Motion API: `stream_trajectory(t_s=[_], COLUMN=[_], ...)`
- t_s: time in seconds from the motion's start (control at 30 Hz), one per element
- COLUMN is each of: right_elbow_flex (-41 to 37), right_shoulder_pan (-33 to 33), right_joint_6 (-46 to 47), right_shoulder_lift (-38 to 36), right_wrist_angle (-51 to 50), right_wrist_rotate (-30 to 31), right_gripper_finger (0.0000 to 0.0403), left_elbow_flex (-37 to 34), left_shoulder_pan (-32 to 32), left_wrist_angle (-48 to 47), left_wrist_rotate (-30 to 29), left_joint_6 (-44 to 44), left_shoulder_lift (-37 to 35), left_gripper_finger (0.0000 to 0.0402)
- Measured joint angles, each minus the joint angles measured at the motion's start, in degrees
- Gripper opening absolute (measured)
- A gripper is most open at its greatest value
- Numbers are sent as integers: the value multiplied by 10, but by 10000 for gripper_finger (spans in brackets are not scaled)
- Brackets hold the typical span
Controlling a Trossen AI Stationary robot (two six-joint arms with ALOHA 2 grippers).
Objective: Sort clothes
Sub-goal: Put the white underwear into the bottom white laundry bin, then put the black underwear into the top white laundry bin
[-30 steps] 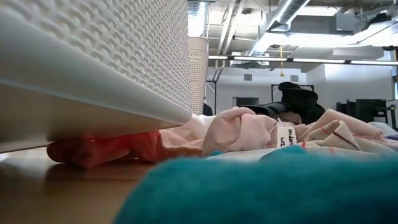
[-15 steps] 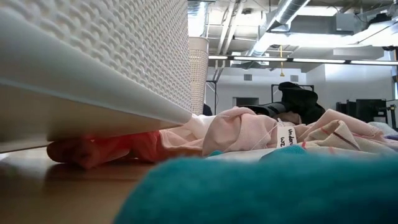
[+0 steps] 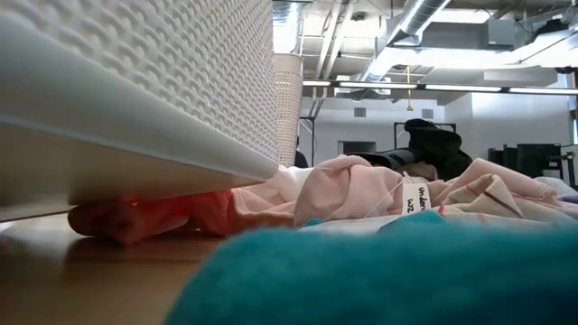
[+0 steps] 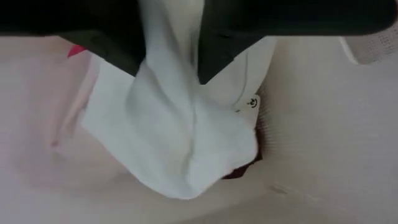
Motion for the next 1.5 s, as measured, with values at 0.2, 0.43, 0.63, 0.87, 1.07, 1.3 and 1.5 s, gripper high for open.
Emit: stream_trajectory(t_s=[0.2,0.43,0.63,0.87,1.07,1.3,1.5], right_elbow_flex=[0,0,0,0,0,-50,-142], right_shoulder_pan=[-4,-5,-4,-36,-56,-64,-84], right_joint_6=[0,-1,-14,39,91,100,105], right_shoulder_lift=[0,0,0,1,1,1,1], right_wrist_angle=[52,72,43,-67,-141,-157,-118], right_wrist_rotate=[0,-2,-3,-3,-3,1,0], right_gripper_finger=[170,170,170,170,170,170,170], left_elbow_flex=[0,45,115,186,225,227,227], left_shoulder_pan=[8,7,3,-12,-42,-61,-42], left_wrist_angle=[-1,-4,-37,-48,-23,65,84], left_wrist_rotate=[12,26,27,-60,-240,-342,-344], left_joint_6=[4,30,46,86,154,241,287], left_shoulder_lift=[-1,-1,-2,-2,-2,-2,-2], left_gripper_finger=[201,239,237,236,235,235,235])
